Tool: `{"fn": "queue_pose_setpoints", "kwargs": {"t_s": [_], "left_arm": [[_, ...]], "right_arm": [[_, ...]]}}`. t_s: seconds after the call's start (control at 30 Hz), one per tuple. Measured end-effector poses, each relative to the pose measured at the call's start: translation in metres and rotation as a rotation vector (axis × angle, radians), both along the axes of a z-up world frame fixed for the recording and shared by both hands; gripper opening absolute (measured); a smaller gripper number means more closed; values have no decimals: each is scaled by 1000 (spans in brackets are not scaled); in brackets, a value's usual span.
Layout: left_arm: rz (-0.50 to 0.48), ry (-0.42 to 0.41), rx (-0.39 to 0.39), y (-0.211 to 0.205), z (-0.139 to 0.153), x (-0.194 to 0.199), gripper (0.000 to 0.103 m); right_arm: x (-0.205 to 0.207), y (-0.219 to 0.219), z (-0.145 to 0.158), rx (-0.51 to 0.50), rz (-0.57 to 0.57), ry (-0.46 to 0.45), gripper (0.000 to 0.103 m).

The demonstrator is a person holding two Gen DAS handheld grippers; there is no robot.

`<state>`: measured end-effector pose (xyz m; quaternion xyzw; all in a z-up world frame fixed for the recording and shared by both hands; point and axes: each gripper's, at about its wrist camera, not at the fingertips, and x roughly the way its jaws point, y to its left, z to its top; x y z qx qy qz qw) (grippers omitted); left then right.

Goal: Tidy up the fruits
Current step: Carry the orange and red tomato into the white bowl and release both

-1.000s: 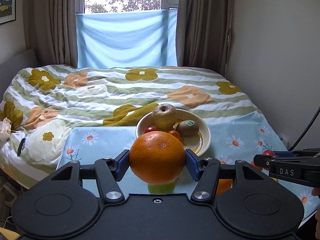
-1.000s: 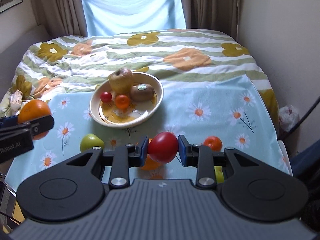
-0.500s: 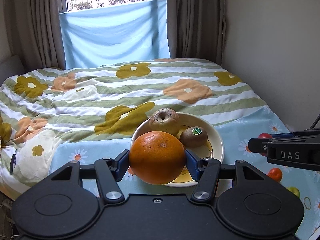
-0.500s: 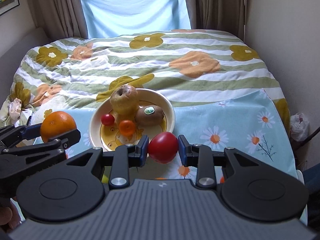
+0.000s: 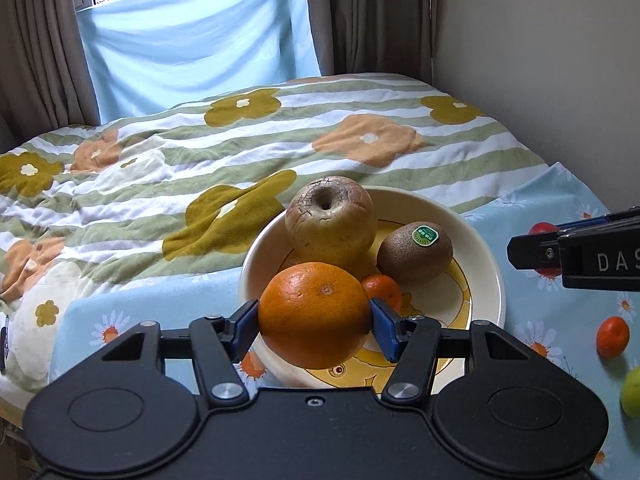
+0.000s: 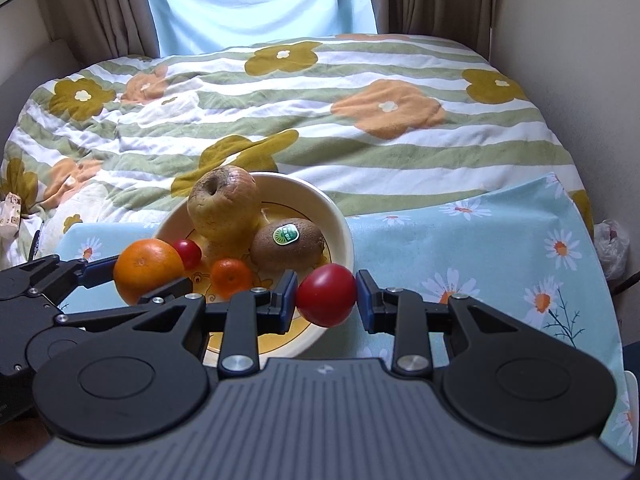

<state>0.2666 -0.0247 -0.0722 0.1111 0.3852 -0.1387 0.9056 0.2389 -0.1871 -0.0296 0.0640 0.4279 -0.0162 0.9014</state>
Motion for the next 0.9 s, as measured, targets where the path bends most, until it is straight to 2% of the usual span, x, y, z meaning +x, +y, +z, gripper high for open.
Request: {"fn": "queue_pose_setpoints", "kwargs": {"t_s": [0.2, 0.33, 0.37, 0.4, 0.47, 0.7, 0.9], "left_arm": [[-20, 28, 38, -4, -16, 9, 63], [-36, 25, 37, -6, -21, 10, 64], [-41, 13, 39, -6, -20, 9, 68], [-46, -4, 40, -6, -18, 7, 81], [-58, -26, 18, -3, -13, 4, 93], [-20, -18, 22, 15, 1, -4, 95], [26, -14, 17, 35, 8, -16, 96]], "right_arm": [[9, -1, -10, 2, -8, 21, 46], [12, -2, -12, 3, -11, 26, 46], [12, -2, -12, 3, -11, 26, 46], [13, -1, -12, 3, -11, 26, 46], [15, -2, -13, 10, -10, 24, 46], [24, 4, -12, 44, 20, 26, 46], [35, 17, -25, 60, 63, 55, 46]]}}
